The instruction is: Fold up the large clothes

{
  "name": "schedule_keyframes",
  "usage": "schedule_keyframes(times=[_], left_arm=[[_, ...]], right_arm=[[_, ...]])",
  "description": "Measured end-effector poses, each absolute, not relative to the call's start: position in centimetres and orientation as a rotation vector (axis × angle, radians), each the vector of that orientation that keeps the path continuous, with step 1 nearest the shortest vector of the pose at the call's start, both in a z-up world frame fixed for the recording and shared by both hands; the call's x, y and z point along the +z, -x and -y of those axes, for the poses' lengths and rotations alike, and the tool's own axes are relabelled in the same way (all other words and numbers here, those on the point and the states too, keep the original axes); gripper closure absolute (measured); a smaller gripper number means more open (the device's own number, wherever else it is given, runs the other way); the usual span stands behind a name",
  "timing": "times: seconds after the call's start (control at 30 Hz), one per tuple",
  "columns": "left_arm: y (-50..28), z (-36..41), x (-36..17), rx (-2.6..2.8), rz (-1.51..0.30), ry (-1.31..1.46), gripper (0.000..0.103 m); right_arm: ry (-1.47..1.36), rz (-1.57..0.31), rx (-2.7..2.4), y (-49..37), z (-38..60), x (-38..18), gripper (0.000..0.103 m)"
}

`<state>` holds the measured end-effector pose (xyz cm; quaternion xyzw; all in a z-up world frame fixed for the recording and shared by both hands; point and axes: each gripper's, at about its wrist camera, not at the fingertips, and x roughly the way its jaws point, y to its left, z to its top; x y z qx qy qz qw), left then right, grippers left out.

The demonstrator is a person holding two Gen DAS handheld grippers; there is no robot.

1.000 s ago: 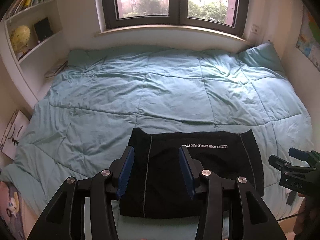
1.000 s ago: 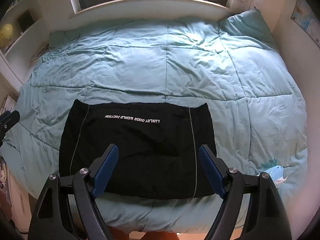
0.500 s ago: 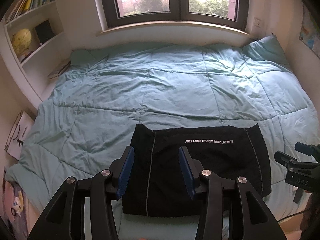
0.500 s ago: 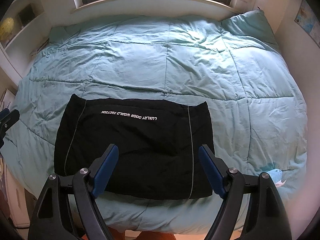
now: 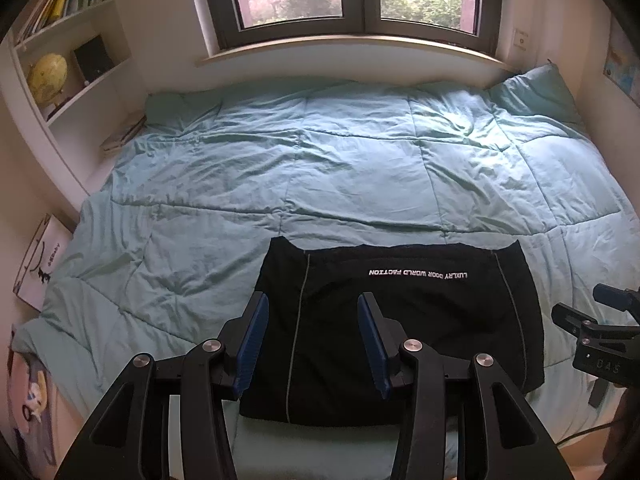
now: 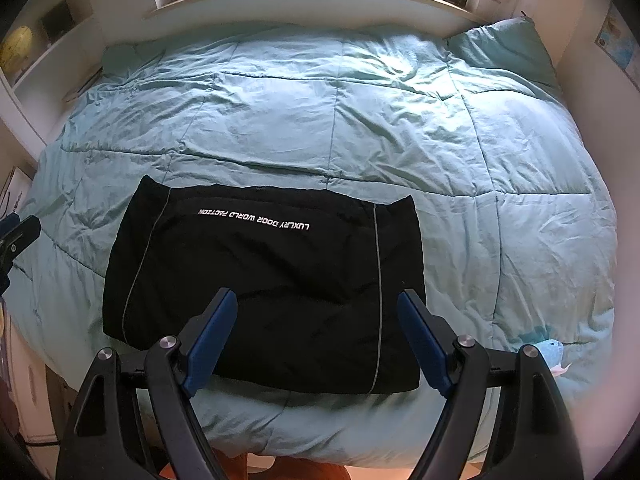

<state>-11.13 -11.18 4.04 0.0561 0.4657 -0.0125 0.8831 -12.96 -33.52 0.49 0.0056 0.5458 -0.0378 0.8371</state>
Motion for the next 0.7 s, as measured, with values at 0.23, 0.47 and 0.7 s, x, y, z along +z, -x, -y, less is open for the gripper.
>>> schedule_keyframes(times=[0.23,0.47,0.7], left_arm=[[11.8,11.9,4.1,0.03,-0.938,-0.183,0.056],[11.9,11.9,3.9,0.145,-0.935,-0.214,0.044],[12.3,11.1,3.9,0.086,-0.939,-0.124,0.044]], right_arm=[[-0.006,-1.156,-0.06,13.5,33.5,0.3,0.019],[0.002,-1.165,-0.045,13.7,33.7,-0.1,0.019],[0.014,-1.173,-0.042,13.7,34.1,-0.5,0.019]])
